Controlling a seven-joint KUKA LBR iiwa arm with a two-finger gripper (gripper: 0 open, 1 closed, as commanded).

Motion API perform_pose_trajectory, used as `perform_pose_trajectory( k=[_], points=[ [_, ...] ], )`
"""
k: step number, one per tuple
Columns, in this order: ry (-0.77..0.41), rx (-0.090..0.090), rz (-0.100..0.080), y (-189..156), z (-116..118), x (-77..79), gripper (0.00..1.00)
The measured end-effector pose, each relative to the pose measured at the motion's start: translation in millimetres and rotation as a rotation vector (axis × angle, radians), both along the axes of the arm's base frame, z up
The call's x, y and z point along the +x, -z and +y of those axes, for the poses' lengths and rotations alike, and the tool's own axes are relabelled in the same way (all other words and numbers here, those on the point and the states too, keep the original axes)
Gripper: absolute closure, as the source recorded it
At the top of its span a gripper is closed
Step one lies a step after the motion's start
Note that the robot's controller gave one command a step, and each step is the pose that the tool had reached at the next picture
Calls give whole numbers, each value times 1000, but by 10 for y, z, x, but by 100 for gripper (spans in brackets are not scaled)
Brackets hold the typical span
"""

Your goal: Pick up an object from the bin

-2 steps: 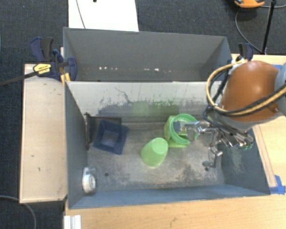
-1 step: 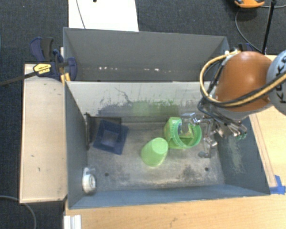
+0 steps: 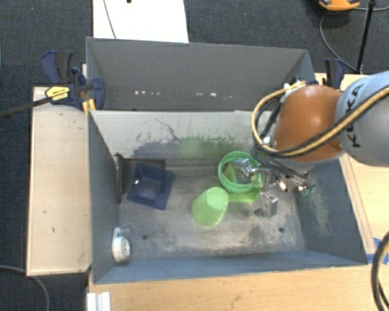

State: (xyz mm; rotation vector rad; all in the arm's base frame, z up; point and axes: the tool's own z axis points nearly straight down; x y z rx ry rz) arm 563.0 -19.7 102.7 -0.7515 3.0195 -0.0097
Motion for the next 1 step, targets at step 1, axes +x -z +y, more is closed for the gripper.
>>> perform_pose_trajectory(
  k=[1],
  points=[
    [-38,1,2,-155,-24,-19,100]
  ],
)
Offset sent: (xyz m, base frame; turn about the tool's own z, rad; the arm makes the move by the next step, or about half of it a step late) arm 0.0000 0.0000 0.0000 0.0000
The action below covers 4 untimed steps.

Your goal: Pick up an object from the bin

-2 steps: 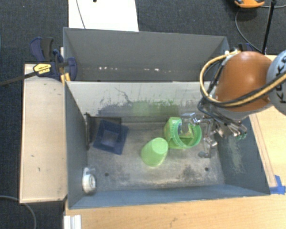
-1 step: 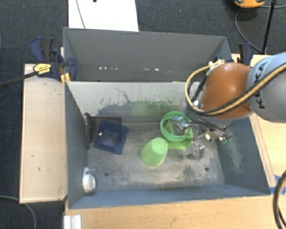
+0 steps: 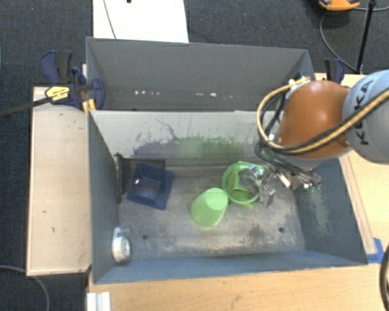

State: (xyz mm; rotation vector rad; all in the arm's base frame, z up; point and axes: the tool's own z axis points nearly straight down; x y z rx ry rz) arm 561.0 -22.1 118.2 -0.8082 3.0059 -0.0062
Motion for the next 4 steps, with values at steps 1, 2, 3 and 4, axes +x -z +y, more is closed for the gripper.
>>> perform_pose_trajectory(
  k=[1,2,3,4],
  points=[
    [0,0,0,0,0,0,100],
    [-1,0,0,-32,3,-3,100],
    [-1,0,2,-119,5,-10,100],
    [1,0,7,-195,-2,-20,100]
  ],
)
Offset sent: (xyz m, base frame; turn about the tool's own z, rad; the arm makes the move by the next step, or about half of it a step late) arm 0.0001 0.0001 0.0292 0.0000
